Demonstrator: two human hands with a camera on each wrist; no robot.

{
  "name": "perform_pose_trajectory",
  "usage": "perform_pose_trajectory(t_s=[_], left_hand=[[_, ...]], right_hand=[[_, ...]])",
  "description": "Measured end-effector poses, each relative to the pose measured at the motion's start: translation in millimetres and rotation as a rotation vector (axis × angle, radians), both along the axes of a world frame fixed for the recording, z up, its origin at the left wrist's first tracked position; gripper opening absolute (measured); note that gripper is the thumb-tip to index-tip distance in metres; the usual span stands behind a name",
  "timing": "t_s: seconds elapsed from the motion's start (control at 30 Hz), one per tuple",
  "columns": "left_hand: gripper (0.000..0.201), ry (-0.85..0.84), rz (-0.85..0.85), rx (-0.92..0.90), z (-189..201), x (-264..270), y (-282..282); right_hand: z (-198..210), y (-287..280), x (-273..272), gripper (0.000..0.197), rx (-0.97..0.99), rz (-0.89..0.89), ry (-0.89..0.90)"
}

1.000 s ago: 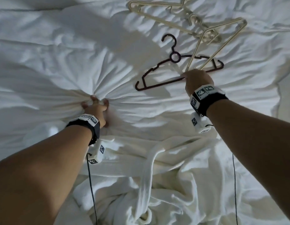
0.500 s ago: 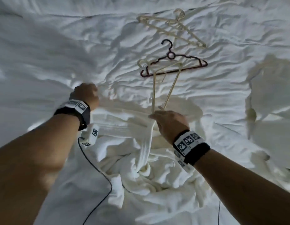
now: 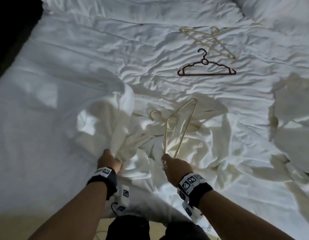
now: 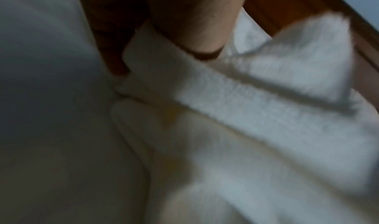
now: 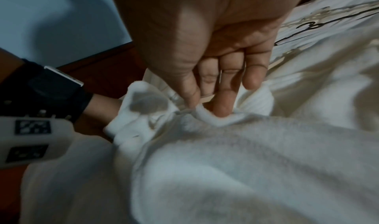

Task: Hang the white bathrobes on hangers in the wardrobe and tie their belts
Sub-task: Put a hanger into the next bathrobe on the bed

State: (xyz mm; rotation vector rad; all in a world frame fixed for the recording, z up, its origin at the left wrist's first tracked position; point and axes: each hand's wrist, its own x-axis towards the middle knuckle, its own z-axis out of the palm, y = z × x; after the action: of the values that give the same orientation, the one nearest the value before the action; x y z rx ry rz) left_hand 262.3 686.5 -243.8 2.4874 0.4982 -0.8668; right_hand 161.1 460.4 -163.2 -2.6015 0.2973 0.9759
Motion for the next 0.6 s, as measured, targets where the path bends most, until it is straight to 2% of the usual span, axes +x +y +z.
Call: perform_pose_trajectory(t_s=[0.07, 0.23, 0.3, 0.37, 0.43, 0.5, 0.6], left_hand=[[0.029, -0.082, 0.073, -0.057, 20.6, 1.9, 26.6], [0.03, -0.324, 0.217, -0.178, 77.7, 2.4, 99.5], [0.029, -0.347, 0.239, -0.19, 92.5, -6.4, 127.0], [0.031, -0.339, 0.17, -0.173, 99.7, -21.6, 150.0], [0.03, -0.339, 0.074, -0.159, 100.7, -40.8, 167.8], [0.029, -0.353, 0.029, -0.147, 97.7, -61.4, 181.3], [0.038, -0.338, 0.132, -0.161, 89.8, -90.5, 200.0]], right_hand=[[12.4, 11.2, -10.8, 0.03, 0.002, 0.053, 0.017], [41.6, 62.5, -25.8, 0.046, 0.123, 0.345, 0.092], [40.1, 82.1, -26.4, 0.049, 0.184, 0.366, 0.065], [33.0, 92.5, -20.0, 0.05, 0.207, 0.348, -0.024], [18.3, 92.8, -2.8, 0.058, 0.128, 0.359, -0.166], [0.5, 82.7, 22.7, 0.072, -0.013, 0.311, -0.234], [-21.7, 54.1, 56.3, 0.085, -0.229, 0.278, -0.175]])
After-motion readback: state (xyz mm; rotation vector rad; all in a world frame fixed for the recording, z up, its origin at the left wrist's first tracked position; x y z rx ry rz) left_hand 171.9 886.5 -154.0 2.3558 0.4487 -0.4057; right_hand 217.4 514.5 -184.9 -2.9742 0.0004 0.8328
